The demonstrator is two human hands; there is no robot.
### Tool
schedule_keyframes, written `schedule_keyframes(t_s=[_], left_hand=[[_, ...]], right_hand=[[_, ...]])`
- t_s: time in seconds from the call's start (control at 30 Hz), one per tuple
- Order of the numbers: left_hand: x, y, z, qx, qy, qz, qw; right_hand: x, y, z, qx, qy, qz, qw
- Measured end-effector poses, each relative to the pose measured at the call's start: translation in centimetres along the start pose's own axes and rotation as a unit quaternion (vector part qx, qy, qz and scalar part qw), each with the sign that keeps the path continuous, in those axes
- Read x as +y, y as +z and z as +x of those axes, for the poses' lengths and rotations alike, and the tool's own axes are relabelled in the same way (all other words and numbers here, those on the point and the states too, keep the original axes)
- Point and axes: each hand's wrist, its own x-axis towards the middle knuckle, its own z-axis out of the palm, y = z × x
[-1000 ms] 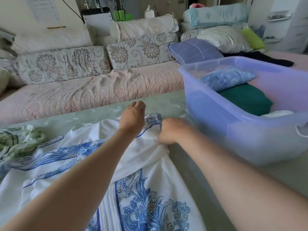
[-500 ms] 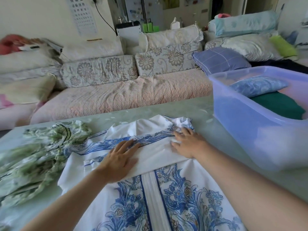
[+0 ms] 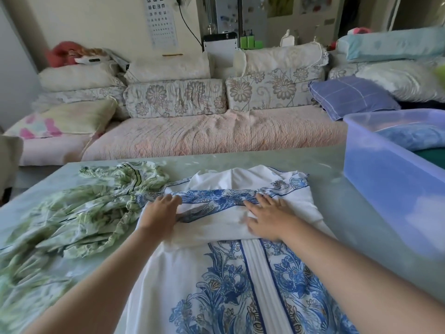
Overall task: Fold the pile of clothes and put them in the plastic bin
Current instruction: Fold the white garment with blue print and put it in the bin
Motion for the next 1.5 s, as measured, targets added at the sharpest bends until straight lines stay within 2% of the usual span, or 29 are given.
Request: schedule_keyframes(t_s=[0.07,0.13,0.23,0.3,0.37,0.47,0.63,0.67,0.73,0.87,0.9,0.97,1.03,1.1,1.17,1.2,1.27,1.33,1.37,1.4,1.5], left_hand=[[-0.9,-0.1,-0.4,0.005,-0.035,-0.006,0.999],[-1.5,-0.4,-0.8,0.001,-0.105,-0.041,0.994],[-2.0,-1.2,-1.4,-0.025,-0.231,-0.091,0.968],[-2.4,-1.9,-1.7,-0.069,-0.283,-0.111,0.950],[-2.8,-2.3,-1.9,-0.117,-0.291,-0.121,0.942],[-3.7,-2.8,-2.1,-0.151,-0.305,-0.170,0.925],[-4.8,-2.6,-2.4,-0.180,-0.333,-0.325,0.867],[-4.9,-2.4,-2.4,-0.186,-0.339,-0.368,0.846],[-4.8,-2.4,-2.2,-0.201,-0.346,-0.484,0.779],[-3.7,-4.1,-2.0,-0.217,-0.304,-0.629,0.682],[-3.3,-4.6,-1.8,-0.211,-0.286,-0.653,0.668],[-1.9,-6.0,-1.4,-0.204,-0.251,-0.685,0.653],[0.0,-7.0,-0.5,-0.188,-0.216,-0.695,0.660],[2.5,-7.9,0.3,-0.184,-0.163,-0.703,0.667],[5.2,-8.5,0.5,-0.236,-0.087,-0.715,0.652],[6.3,-8.5,0.5,-0.283,-0.049,-0.712,0.641],[7.8,-7.6,0.9,-0.341,-0.012,-0.694,0.634],[8.1,-6.7,1.6,-0.327,-0.046,-0.680,0.655],[8.0,-6.5,1.8,-0.298,-0.077,-0.666,0.680],[7.7,-6.4,2.1,-0.257,-0.099,-0.635,0.722],[6.3,-5.8,2.7,-0.126,-0.077,-0.502,0.852]], right_hand=[[-0.8,-1.0,0.5,0.001,0.026,-0.050,0.998],[-2.6,-1.8,0.8,0.021,0.025,-0.057,0.998],[-6.6,-2.5,0.9,0.067,-0.050,0.010,0.996],[-9.7,-2.6,0.8,0.067,-0.111,0.043,0.991],[-12.2,-2.0,0.7,0.038,-0.150,0.059,0.986],[-14.0,-0.4,1.0,0.007,-0.164,0.047,0.985],[-14.4,-0.1,1.4,0.002,-0.148,0.011,0.989],[-14.5,0.0,1.4,0.001,-0.146,0.010,0.989],[-14.5,0.3,1.4,0.008,-0.139,0.011,0.990],[-14.8,0.4,1.6,0.029,-0.129,0.025,0.991],[-14.7,0.2,1.6,0.033,-0.132,0.063,0.989],[-14.3,-0.8,1.7,0.068,-0.129,0.222,0.964],[-13.3,-2.5,1.8,0.116,-0.075,0.370,0.919],[-11.7,-4.6,2.0,0.120,0.021,0.496,0.860],[-10.1,-6.2,1.7,0.068,0.083,0.596,0.796],[-9.4,-6.4,1.6,0.053,0.096,0.605,0.788],[-8.2,-6.1,1.8,0.071,0.123,0.551,0.823],[-7.1,-5.0,2.2,0.111,0.166,0.456,0.867],[-6.7,-4.6,2.2,0.119,0.176,0.424,0.880],[-6.5,-4.3,2.3,0.122,0.179,0.404,0.889],[-6.2,-3.7,2.4,0.142,0.170,0.366,0.904]])
